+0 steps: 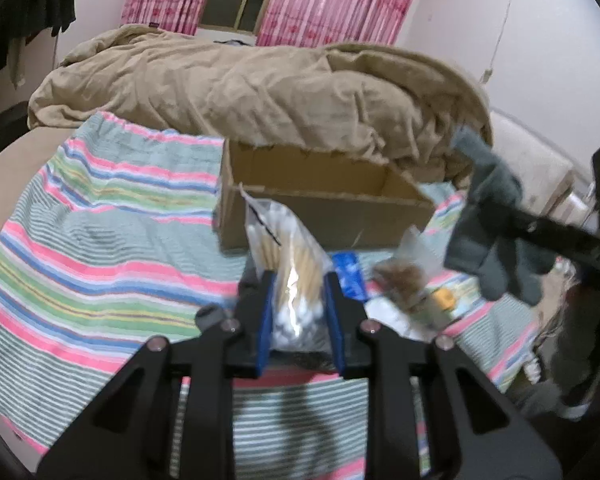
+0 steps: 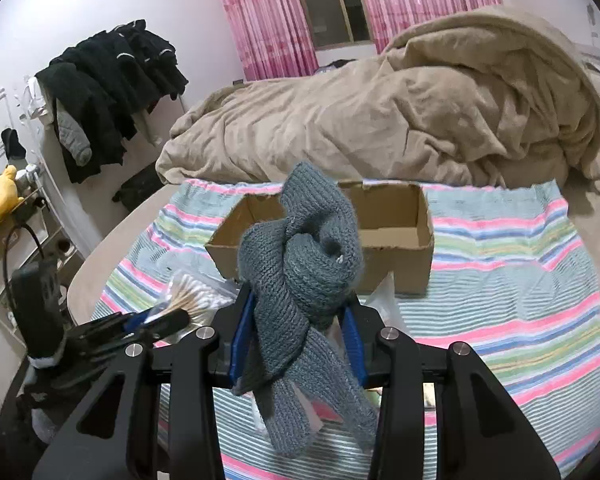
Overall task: Organize objects
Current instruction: 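Carry swab bag and scarf into the cardboard box and open both tools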
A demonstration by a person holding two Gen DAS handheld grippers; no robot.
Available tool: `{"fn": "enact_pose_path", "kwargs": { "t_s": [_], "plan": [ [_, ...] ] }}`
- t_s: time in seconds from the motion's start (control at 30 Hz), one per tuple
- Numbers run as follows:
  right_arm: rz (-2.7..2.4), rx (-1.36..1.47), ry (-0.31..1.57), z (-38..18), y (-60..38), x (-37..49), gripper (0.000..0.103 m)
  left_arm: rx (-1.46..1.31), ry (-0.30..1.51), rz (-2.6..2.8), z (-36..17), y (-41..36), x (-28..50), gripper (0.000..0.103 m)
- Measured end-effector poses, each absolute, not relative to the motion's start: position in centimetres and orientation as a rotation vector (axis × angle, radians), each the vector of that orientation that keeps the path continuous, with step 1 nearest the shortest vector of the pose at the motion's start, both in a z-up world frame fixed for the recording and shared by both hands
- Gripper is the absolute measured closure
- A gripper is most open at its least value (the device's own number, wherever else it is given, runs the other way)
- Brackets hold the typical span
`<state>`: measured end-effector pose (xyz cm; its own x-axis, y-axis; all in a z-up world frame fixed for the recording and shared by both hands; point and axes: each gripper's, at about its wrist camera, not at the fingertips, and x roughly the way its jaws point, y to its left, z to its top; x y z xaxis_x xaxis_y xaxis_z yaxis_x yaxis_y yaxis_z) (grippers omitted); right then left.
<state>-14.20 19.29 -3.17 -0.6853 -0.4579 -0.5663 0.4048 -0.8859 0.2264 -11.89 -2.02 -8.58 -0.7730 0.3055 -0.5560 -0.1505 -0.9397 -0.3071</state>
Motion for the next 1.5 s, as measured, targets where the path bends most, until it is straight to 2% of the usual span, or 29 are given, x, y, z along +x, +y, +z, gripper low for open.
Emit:
{"fn": "enact_pose_path", "kwargs": {
  "t_s": [0.3, 0.53, 0.67, 0.83, 1.0, 1.3, 1.37, 1.5],
  "plan": [
    [-2.557, 0.793, -0.092, 0.9, 20.3, -14.7, 0.061, -0.757, -0.349, 2.723, -1.8, -1.4, -11.2, 0.079],
    [-2.598, 0.743, -0.063, 4.0, 21.1, -18.0, 0.061, -0.742, -0.348, 2.689, 0.7, -0.3, -15.5, 0.079],
    [-2.588, 0.785, -0.033, 3.2, 21.2, -21.8, 0.061, -0.737, -0.325, 2.682, 1.4, 0.6, -19.3, 0.078],
    [-2.575, 0.882, -0.056, 0.0, 21.8, -26.8, 0.061, -0.793, -0.359, 2.642, 0.1, 1.3, -24.1, 0.078],
    [-2.52, 1.017, -0.051, -4.1, 21.5, -30.0, 0.061, -0.895, -0.339, 2.602, -3.6, 3.1, -28.0, 0.078],
    [-2.464, 1.173, -0.018, -8.7, 19.9, -32.9, 0.061, -1.102, -0.307, 2.55, -8.5, 5.3, -31.0, 0.076],
    [-2.468, 1.176, -0.02, -8.9, 19.8, -33.0, 0.058, -1.137, -0.305, 2.556, -9.0, 5.3, -31.2, 0.069],
    [-2.48, 1.139, -0.045, -8.3, 20.3, -32.3, 0.039, -1.129, -0.317, 2.573, -8.7, 4.5, -30.6, 0.064]
  ]
}}
